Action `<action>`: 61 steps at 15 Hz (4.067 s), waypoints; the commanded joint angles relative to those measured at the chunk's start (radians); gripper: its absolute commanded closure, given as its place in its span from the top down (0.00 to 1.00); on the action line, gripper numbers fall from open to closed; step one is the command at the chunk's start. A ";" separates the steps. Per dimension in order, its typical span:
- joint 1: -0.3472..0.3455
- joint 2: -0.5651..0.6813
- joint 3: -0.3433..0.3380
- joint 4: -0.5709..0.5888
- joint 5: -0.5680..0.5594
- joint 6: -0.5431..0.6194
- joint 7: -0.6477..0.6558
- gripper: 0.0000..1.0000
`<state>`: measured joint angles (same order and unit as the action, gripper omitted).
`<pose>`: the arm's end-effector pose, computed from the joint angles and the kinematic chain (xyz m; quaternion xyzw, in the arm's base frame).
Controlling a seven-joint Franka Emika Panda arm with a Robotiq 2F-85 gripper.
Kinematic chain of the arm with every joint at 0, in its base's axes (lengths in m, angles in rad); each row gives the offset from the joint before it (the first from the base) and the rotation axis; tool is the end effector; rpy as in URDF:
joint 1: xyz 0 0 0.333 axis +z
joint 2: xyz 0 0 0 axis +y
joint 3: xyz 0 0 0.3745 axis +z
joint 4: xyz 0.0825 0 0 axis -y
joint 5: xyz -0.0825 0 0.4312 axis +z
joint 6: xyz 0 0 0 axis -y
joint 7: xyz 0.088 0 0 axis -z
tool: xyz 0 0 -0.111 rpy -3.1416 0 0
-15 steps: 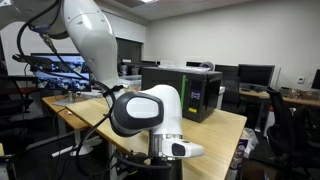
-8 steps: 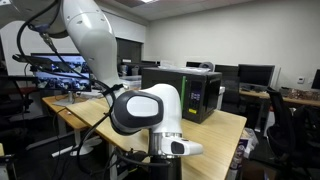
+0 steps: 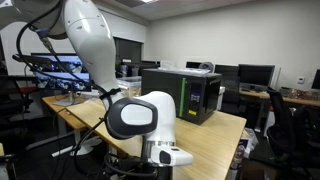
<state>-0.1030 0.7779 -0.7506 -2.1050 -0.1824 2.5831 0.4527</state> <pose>0.3985 -0.4675 0.1305 0.8333 -0.4640 -0.1236 0.2738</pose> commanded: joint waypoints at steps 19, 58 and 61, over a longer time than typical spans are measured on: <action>-0.024 -0.006 0.019 0.049 0.080 -0.022 0.073 0.02; -0.041 0.013 0.033 0.131 0.114 -0.088 0.064 0.02; -0.003 -0.024 0.015 0.077 0.082 -0.080 0.055 0.02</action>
<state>-0.1584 0.8073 -0.7486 -1.9862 -0.0819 2.5063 0.5061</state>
